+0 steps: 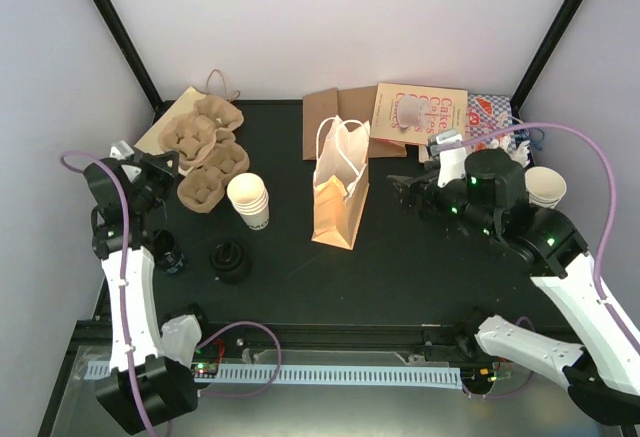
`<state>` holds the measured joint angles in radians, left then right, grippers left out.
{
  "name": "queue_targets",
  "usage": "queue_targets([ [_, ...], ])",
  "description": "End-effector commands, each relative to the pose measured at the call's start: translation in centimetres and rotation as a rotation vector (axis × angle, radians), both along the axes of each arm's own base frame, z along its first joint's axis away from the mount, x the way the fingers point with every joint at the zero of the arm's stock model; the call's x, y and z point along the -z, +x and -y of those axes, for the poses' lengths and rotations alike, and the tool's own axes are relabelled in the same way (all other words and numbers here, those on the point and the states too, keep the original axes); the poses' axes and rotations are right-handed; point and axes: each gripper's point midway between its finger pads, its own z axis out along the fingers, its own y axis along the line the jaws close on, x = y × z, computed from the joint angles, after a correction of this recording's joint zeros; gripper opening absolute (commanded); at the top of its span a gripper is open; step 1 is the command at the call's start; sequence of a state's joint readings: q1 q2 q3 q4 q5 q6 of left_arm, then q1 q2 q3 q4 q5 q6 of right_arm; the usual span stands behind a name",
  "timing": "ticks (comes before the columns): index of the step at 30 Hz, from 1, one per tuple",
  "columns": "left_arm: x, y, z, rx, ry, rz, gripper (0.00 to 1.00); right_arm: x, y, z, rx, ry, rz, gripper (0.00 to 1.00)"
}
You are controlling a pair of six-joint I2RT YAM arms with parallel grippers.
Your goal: Pack the takeout coffee
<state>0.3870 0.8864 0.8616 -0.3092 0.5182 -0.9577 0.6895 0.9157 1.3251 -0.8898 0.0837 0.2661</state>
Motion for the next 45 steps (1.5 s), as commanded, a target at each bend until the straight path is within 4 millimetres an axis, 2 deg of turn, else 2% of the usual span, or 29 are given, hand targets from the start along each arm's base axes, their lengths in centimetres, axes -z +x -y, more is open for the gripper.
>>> queue_targets([
  [1, -5.2, -2.5, 2.7, 0.098, 0.007, 0.143, 0.02, -5.1, -0.9, -2.9, -0.179, 0.103, 0.122, 0.91],
  [4, -7.5, -4.4, 4.3, 0.148, 0.021, 0.224, 0.02, -6.4, -1.2, -4.5, -0.26, 0.132, 0.114, 0.9],
  [9, -9.8, -7.5, 7.5, 0.259, 0.015, 0.314, 0.02, -7.2, -1.5, -5.9, -0.326, 0.154, 0.084, 0.9],
  [13, -10.4, -10.4, 9.0, 0.287, 0.033, 0.368, 0.03, -7.0, -2.4, -6.9, -0.384, 0.204, 0.034, 0.9],
  [18, -10.1, -11.4, 10.6, 0.365, -0.058, 0.375, 0.04, -5.9, -2.8, -9.9, -0.465, 0.336, -0.088, 0.87],
  [21, -10.6, -11.5, 11.0, 0.388, -0.104, 0.398, 0.04, -7.0, -2.0, -11.5, -0.451, 0.418, -0.126, 0.86],
  [24, -11.4, -11.8, 11.4, 0.416, -0.154, 0.426, 0.04, -8.5, -0.3, -12.3, -0.387, 0.503, -0.15, 0.84],
  [26, -11.9, -12.0, 11.5, 0.43, -0.175, 0.44, 0.04, -8.8, 1.1, -12.7, -0.327, 0.53, -0.17, 0.83],
  [32, -12.9, -12.8, 12.2, 0.474, -0.203, 0.469, 0.05, -8.6, 5.1, -13.0, -0.192, 0.531, -0.191, 0.77],
  [35, -13.2, -13.2, 12.5, 0.494, -0.215, 0.481, 0.05, -8.7, 6.6, -12.8, -0.178, 0.558, -0.195, 0.68],
  [39, -13.9, -13.7, 12.9, 0.523, -0.218, 0.51, 0.06, -9.2, 7.5, -13.7, -0.215, 0.556, -0.209, 0.59],
  [41, -14.2, -14.0, 13.2, 0.54, -0.21, 0.526, 0.07, -8.6, 8.2, -14.7, -0.234, 0.53, -0.236, 0.58],
  [45, -14.8, -14.6, 13.5, 0.563, -0.201, 0.557, 0.07, -8.1, 8.9, -15.3, -0.237, 0.505, -0.262, 0.58],
])
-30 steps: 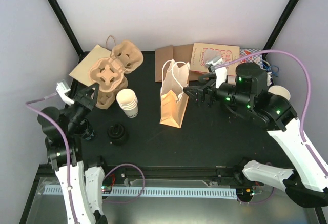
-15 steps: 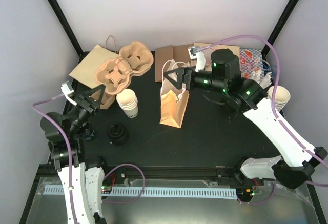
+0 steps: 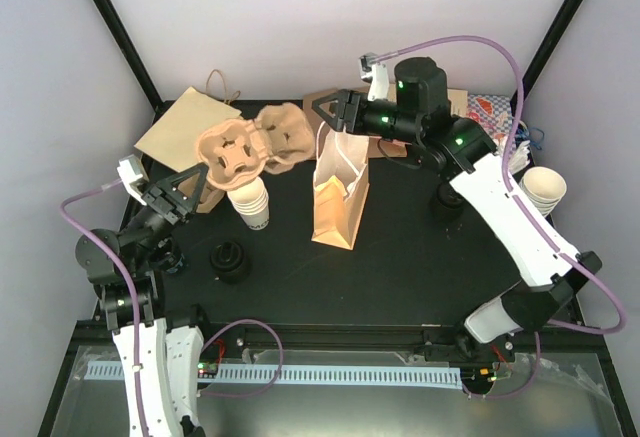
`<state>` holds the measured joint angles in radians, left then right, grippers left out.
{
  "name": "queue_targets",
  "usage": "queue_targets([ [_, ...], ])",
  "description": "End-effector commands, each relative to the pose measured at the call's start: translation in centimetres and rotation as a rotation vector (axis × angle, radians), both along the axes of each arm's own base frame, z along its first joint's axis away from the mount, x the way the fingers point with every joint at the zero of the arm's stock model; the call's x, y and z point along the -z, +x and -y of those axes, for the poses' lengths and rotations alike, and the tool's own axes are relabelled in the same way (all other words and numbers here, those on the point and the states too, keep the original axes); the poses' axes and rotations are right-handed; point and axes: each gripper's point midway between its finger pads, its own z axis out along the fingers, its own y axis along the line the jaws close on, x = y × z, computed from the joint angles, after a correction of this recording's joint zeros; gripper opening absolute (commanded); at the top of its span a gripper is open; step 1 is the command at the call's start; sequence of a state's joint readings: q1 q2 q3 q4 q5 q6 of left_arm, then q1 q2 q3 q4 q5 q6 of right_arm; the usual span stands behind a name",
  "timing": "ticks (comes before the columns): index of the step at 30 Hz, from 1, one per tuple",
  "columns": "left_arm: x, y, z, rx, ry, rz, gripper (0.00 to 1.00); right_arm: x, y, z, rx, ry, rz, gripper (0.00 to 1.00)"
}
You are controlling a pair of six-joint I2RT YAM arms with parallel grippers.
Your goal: Pack the takeout coffee
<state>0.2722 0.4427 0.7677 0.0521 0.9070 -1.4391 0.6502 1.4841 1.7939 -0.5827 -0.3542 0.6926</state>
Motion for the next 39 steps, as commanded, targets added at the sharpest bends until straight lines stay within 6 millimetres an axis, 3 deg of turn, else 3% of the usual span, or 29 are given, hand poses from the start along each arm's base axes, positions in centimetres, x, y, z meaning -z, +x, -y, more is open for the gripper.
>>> queue_targets([
  [1, -2.1, -1.9, 1.0, 0.052, 0.007, 0.098, 0.07, 0.4, 0.0, -0.6, -0.036, -0.022, -0.024, 0.58],
  [6, -2.4, -2.1, 1.1, 0.059, 0.007, 0.117, 0.05, 1.5, 0.2, -0.5, -0.04, -0.052, -0.025, 0.6],
  [12, -1.5, -1.6, 0.9, 0.04, 0.015, 0.084, 0.02, 1.7, -3.1, -1.7, -0.234, -0.022, -0.011, 0.74],
  [15, -1.3, -1.3, 0.7, 0.033, 0.014, 0.076, 0.02, 1.8, -4.3, -1.5, -0.271, 0.004, -0.006, 0.74],
  [29, -1.0, -1.2, 0.7, 0.024, 0.023, 0.069, 0.02, 0.5, -5.9, 2.3, -0.119, 0.102, 0.082, 0.84],
  [32, -0.9, -1.2, 0.7, 0.026, 0.023, 0.064, 0.02, -0.2, -6.7, 2.2, -0.149, 0.14, 0.091, 0.83],
  [39, -0.9, -1.1, 0.7, 0.026, 0.023, 0.063, 0.02, 0.5, -7.6, 1.6, -0.205, 0.165, 0.024, 0.84],
])
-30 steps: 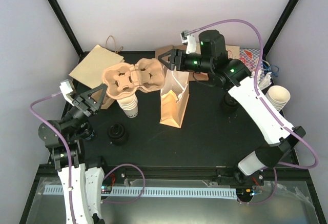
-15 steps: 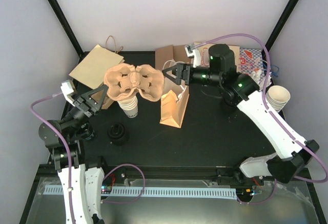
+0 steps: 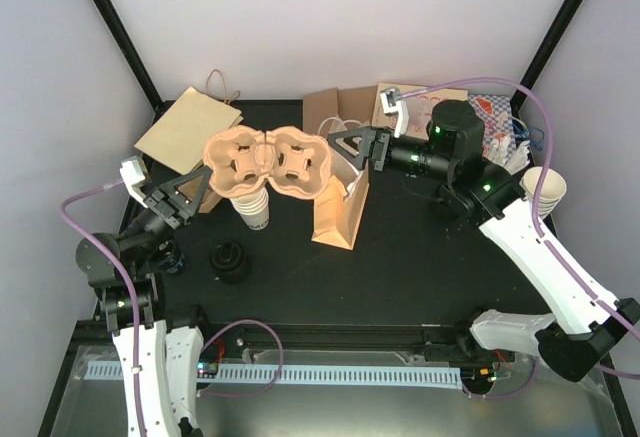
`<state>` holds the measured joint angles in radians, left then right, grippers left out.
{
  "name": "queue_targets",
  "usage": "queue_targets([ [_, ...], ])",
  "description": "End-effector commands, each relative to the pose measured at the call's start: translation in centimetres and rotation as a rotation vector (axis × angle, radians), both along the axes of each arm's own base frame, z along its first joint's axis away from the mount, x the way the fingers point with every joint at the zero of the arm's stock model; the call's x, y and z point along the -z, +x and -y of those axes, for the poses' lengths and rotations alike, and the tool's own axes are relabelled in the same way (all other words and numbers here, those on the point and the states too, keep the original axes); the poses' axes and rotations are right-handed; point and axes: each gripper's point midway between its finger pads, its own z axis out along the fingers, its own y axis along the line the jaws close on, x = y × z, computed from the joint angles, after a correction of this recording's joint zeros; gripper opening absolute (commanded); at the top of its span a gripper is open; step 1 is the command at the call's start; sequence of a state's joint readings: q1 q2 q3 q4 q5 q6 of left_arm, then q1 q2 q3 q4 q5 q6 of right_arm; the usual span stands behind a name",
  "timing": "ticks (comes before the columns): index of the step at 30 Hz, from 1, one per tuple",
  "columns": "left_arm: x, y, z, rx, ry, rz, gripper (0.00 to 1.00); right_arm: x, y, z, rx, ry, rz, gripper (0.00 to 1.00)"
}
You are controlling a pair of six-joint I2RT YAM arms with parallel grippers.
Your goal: Pack the takeout coffee
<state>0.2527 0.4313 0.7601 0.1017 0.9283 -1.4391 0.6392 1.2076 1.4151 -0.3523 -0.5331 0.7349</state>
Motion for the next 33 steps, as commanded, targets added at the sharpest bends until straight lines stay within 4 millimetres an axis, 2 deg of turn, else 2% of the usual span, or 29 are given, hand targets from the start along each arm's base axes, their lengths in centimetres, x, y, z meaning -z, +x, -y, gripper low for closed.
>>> queue_targets([
  [1, -0.3, -0.2, -0.1, -0.013, 0.0, 0.014, 0.02, -0.1, -1.1, -0.4, -0.053, 0.036, -0.027, 0.84],
  [3, -0.3, -0.2, 0.0, -0.011, 0.0, 0.012, 0.02, 0.0, -1.2, 0.1, -0.029, 0.042, -0.033, 0.86],
  [7, -0.2, -0.2, 0.0, -0.009, 0.002, 0.01, 0.01, 0.0, -0.7, 2.7, 0.127, 0.068, -0.013, 0.89],
  [10, -0.2, -0.2, 0.0, -0.007, 0.003, 0.009, 0.02, -0.4, -1.2, 4.2, 0.185, 0.118, 0.014, 0.9],
  [12, -0.1, -0.2, 0.1, -0.004, 0.005, 0.007, 0.01, -0.1, -1.9, 3.7, 0.132, 0.135, 0.009, 0.9],
  [15, -0.2, -0.2, 0.2, 0.001, 0.007, 0.01, 0.02, 0.7, -2.7, 1.8, 0.012, 0.115, -0.022, 0.87],
  [20, -0.2, -0.2, 0.2, 0.001, 0.007, 0.012, 0.01, 1.1, -2.0, 0.1, -0.031, 0.035, -0.045, 0.85],
  [29, 0.0, -0.1, 0.2, 0.002, 0.007, 0.005, 0.02, 2.7, -1.0, -3.3, -0.132, -0.012, -0.117, 0.7],
  [31, 0.1, -0.1, 0.2, 0.001, 0.01, 0.006, 0.01, 2.6, -1.1, -3.8, -0.151, -0.007, -0.117, 0.61],
  [33, 0.2, -0.1, 0.2, -0.001, 0.012, 0.003, 0.02, 2.3, -1.4, -4.0, -0.168, 0.002, -0.114, 0.47],
])
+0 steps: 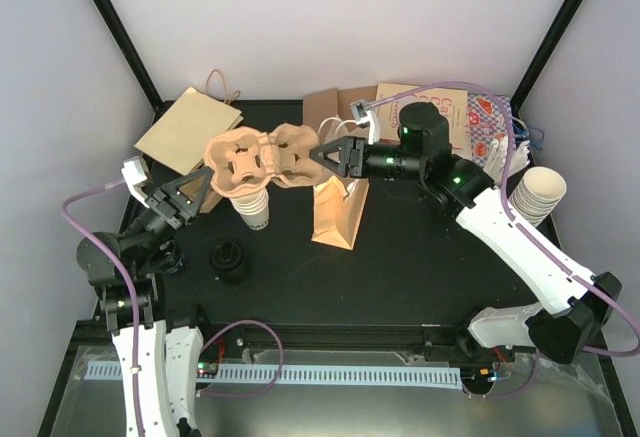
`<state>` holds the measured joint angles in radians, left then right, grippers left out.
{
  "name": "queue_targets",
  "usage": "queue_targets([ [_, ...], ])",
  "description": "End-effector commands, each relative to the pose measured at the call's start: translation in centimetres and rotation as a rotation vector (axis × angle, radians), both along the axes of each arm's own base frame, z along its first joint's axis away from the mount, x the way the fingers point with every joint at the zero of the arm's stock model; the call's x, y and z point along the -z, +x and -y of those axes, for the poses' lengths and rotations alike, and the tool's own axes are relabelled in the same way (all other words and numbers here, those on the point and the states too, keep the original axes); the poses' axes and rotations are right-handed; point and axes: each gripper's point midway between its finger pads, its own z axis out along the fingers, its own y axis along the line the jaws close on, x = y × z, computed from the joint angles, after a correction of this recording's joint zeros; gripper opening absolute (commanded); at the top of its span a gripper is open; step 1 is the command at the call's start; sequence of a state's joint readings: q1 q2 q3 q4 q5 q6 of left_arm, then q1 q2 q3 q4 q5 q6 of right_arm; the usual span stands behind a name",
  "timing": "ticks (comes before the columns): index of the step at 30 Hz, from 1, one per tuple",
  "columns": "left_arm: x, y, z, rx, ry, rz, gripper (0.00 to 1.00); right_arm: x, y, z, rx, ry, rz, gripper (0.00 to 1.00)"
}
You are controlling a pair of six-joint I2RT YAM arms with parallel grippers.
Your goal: Pack the takeout coffee
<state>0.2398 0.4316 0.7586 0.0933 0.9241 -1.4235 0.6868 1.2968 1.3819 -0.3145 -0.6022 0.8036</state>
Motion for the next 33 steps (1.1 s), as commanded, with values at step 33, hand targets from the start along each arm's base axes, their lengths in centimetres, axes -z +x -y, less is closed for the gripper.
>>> queue_targets([
  [33, 16.5, -1.7, 1.1, 0.011, 0.102, -0.53, 0.17, 9.0, -6.2, 1.9, -0.048, -0.101, -0.181, 0.05],
])
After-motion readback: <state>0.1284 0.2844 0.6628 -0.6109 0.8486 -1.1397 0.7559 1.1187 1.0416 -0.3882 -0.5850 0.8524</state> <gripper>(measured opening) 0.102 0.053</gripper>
